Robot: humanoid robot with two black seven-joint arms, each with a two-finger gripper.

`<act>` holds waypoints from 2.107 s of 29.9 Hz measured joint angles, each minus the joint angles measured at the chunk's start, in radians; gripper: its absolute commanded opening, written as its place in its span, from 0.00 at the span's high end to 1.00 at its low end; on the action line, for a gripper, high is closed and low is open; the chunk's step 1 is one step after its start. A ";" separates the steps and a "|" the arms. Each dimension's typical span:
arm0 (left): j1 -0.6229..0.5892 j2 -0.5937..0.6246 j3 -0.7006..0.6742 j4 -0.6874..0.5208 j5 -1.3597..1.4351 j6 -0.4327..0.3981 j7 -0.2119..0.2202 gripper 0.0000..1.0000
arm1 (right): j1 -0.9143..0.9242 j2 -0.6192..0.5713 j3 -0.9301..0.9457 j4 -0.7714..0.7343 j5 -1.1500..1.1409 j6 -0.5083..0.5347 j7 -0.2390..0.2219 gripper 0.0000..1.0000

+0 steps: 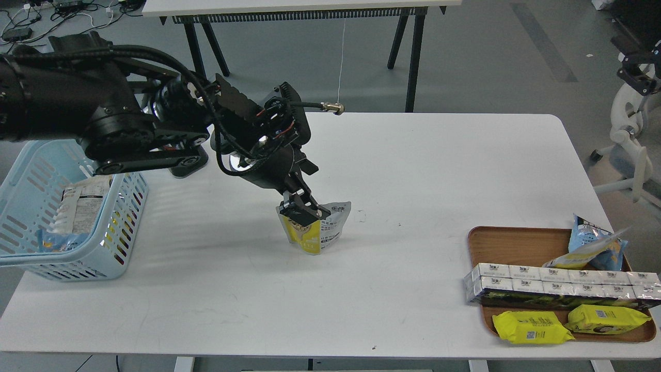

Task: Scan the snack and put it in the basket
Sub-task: 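Reach the left gripper down and grasp the yellow snack packet, then lift the packet with the left gripper past the barcode scanner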

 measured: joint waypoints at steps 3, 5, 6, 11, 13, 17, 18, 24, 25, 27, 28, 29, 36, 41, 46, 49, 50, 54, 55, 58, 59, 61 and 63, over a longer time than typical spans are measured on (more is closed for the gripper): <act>0.000 0.000 0.005 -0.002 0.001 0.013 0.000 0.19 | 0.000 -0.017 0.001 0.002 0.000 0.000 0.000 0.00; 0.000 -0.002 0.008 -0.005 0.001 0.020 0.000 0.25 | 0.000 -0.026 0.001 0.003 0.000 0.000 0.000 0.00; 0.000 -0.003 0.008 -0.006 0.001 0.021 0.000 0.27 | -0.001 -0.030 0.001 0.003 0.000 0.000 0.000 0.00; 0.000 -0.012 0.009 -0.010 0.001 0.026 0.000 0.42 | -0.007 -0.050 -0.001 0.004 0.000 0.000 0.000 0.00; 0.000 -0.016 0.010 -0.010 0.005 0.026 0.000 0.50 | -0.010 -0.053 -0.001 0.004 0.000 0.000 0.000 0.00; 0.002 -0.020 0.012 -0.009 0.048 0.026 0.000 0.62 | -0.013 -0.055 -0.001 0.004 0.000 0.000 0.000 0.00; 0.005 -0.020 0.012 -0.009 0.059 0.026 0.000 0.64 | -0.014 -0.055 -0.001 0.004 0.000 0.000 0.000 0.00; 0.025 -0.014 0.013 -0.009 0.078 0.025 0.000 0.91 | -0.027 -0.055 -0.001 0.005 0.000 0.000 0.000 0.00; 0.025 -0.012 0.013 -0.009 0.078 0.025 0.000 0.92 | -0.033 -0.055 -0.001 0.005 0.000 0.000 0.000 0.00; 0.025 -0.007 0.014 -0.009 0.078 0.025 0.000 0.92 | -0.041 -0.055 -0.001 0.003 0.000 0.000 0.000 0.00; 0.026 -0.004 0.014 -0.010 0.078 0.026 0.000 0.92 | -0.044 -0.055 -0.001 0.001 0.000 0.000 0.000 0.00; 0.026 -0.001 0.014 -0.010 0.078 0.026 0.000 0.92 | -0.045 -0.054 -0.001 -0.001 0.000 0.000 0.000 0.00; 0.046 0.014 0.031 -0.012 0.075 0.036 0.000 0.99 | -0.052 -0.051 -0.002 -0.005 0.000 0.000 0.000 0.00; 0.048 0.038 0.032 -0.025 0.075 0.041 0.000 1.00 | -0.061 -0.051 -0.003 -0.001 0.000 0.000 0.000 0.00; 0.039 0.065 0.032 -0.058 0.075 0.041 0.000 1.00 | -0.074 -0.054 -0.002 -0.001 0.000 0.000 0.000 0.00; 0.017 0.089 0.032 -0.067 0.075 0.038 0.000 1.00 | -0.078 -0.054 0.000 -0.001 0.000 0.000 0.000 0.00; 0.007 0.097 0.032 -0.068 0.076 0.038 0.000 1.00 | -0.079 -0.054 0.001 -0.001 0.000 0.000 0.000 0.00; -0.061 0.146 0.033 -0.070 0.078 0.034 0.000 1.00 | -0.079 -0.054 0.005 -0.001 0.000 0.000 0.000 0.00; -0.078 0.162 0.034 -0.070 0.078 0.032 0.000 1.00 | -0.079 -0.054 0.008 -0.002 0.000 0.000 0.000 0.00; -0.120 0.202 0.036 -0.070 0.080 0.029 0.000 1.00 | -0.079 -0.049 0.014 -0.002 0.000 0.000 0.000 0.00; -0.131 0.214 0.037 -0.071 0.081 0.028 0.000 1.00 | -0.079 -0.048 0.015 -0.002 0.000 0.000 0.000 0.00; -0.145 0.238 0.040 -0.071 0.086 0.028 0.000 1.00 | -0.079 -0.047 0.016 -0.002 0.000 0.000 0.000 0.00; -0.155 0.262 0.042 -0.071 0.102 0.025 0.000 1.00 | -0.079 -0.046 0.016 -0.002 0.000 0.000 0.000 0.00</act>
